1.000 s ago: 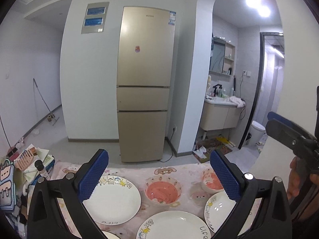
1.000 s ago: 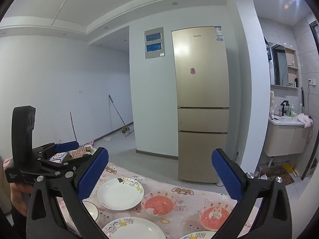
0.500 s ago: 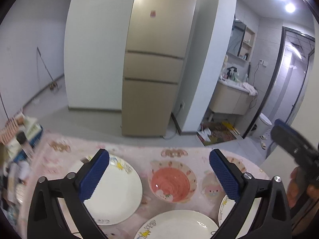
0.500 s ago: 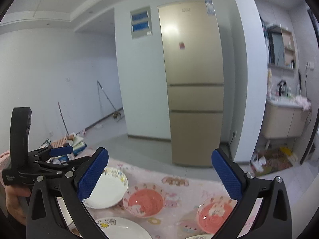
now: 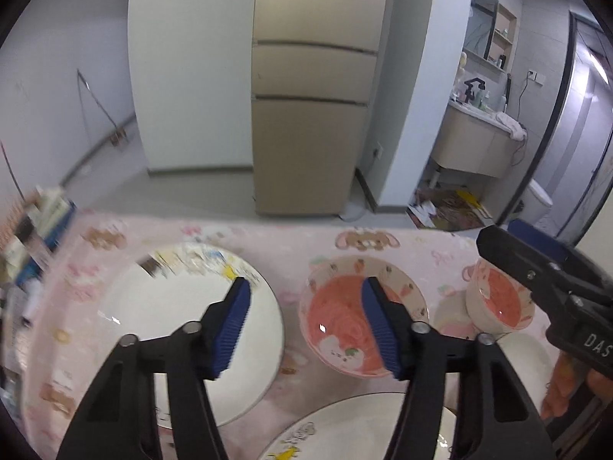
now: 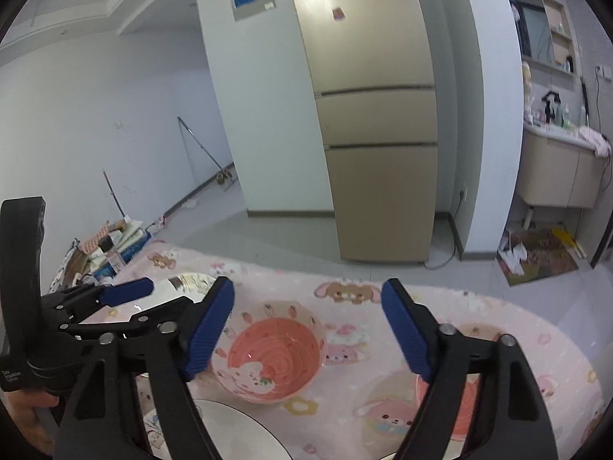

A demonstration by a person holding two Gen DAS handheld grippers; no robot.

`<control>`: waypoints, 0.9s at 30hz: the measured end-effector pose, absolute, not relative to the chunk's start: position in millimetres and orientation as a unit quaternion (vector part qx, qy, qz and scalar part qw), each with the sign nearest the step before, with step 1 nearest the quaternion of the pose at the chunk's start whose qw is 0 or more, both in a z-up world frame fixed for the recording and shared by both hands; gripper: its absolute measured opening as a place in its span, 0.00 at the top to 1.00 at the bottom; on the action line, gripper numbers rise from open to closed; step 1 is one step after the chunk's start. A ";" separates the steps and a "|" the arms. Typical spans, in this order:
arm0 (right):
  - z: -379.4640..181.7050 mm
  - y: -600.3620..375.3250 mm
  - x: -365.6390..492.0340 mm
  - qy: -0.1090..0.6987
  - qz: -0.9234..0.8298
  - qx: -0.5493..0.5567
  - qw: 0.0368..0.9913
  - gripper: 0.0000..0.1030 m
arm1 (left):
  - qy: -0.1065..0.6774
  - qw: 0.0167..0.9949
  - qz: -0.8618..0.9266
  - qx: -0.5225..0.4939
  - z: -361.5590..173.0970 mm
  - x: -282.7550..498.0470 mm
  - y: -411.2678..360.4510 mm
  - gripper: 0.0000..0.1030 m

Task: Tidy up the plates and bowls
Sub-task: 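Close the right gripper on the pink bowl rim and lift it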

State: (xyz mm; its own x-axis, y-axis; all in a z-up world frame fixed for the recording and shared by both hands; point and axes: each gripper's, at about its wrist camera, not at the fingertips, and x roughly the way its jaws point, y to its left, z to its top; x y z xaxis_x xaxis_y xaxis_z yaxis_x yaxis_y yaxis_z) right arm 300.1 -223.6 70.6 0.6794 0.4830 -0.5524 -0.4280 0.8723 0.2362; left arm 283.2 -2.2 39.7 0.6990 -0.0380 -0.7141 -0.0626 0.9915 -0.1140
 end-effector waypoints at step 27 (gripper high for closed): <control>-21.9 -208.5 336.6 0.443 0.259 0.079 0.855 0.91 | 0.461 0.871 -0.049 -0.161 -31.4 314.8 11.2 0.75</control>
